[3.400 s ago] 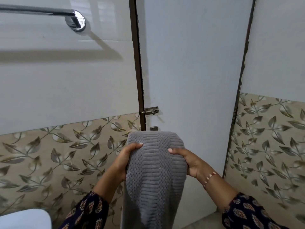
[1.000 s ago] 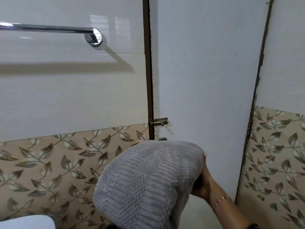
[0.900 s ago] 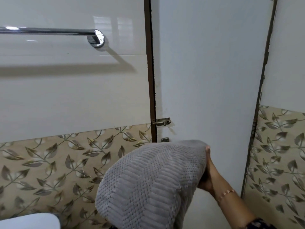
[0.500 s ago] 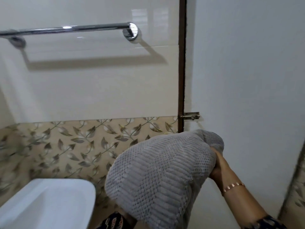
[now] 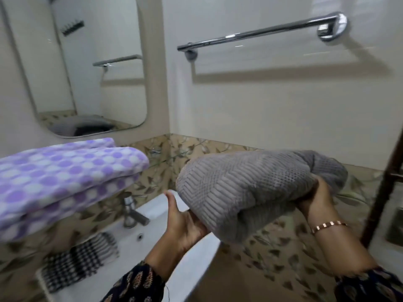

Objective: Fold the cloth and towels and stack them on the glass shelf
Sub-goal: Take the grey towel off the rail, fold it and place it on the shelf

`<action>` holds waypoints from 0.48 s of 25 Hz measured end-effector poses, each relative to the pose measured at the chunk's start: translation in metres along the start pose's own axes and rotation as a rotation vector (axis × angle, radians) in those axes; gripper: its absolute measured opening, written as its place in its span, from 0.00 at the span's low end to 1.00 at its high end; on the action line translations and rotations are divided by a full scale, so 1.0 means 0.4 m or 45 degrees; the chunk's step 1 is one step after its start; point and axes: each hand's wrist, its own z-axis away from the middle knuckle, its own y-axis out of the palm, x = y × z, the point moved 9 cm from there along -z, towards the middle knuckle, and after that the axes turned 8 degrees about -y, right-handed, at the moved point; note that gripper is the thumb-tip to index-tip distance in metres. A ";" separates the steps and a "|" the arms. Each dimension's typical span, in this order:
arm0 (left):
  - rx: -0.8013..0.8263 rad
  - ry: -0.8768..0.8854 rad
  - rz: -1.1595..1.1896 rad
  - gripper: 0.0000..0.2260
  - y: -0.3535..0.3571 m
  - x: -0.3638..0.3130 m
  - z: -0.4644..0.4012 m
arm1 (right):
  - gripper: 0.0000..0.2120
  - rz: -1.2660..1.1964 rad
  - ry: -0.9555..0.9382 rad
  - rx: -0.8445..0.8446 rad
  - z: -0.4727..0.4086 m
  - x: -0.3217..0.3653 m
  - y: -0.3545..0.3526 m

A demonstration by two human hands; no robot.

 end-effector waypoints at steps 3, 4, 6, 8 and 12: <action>-0.028 0.269 -0.157 0.37 0.002 -0.186 0.059 | 0.17 -0.017 0.079 0.015 0.007 -0.109 0.147; -0.039 0.327 -0.240 0.32 0.007 -0.237 0.071 | 0.16 -0.003 0.090 0.050 0.007 -0.144 0.198; -0.054 0.397 -0.369 0.26 0.012 -0.324 0.086 | 0.16 -0.027 0.097 0.134 0.009 -0.204 0.299; -0.122 0.433 -0.444 0.24 0.011 -0.408 0.098 | 0.17 -0.014 0.111 0.189 0.005 -0.244 0.377; -0.137 0.492 -0.473 0.26 0.027 -0.552 0.104 | 0.28 -0.068 0.127 0.177 -0.057 -0.312 0.493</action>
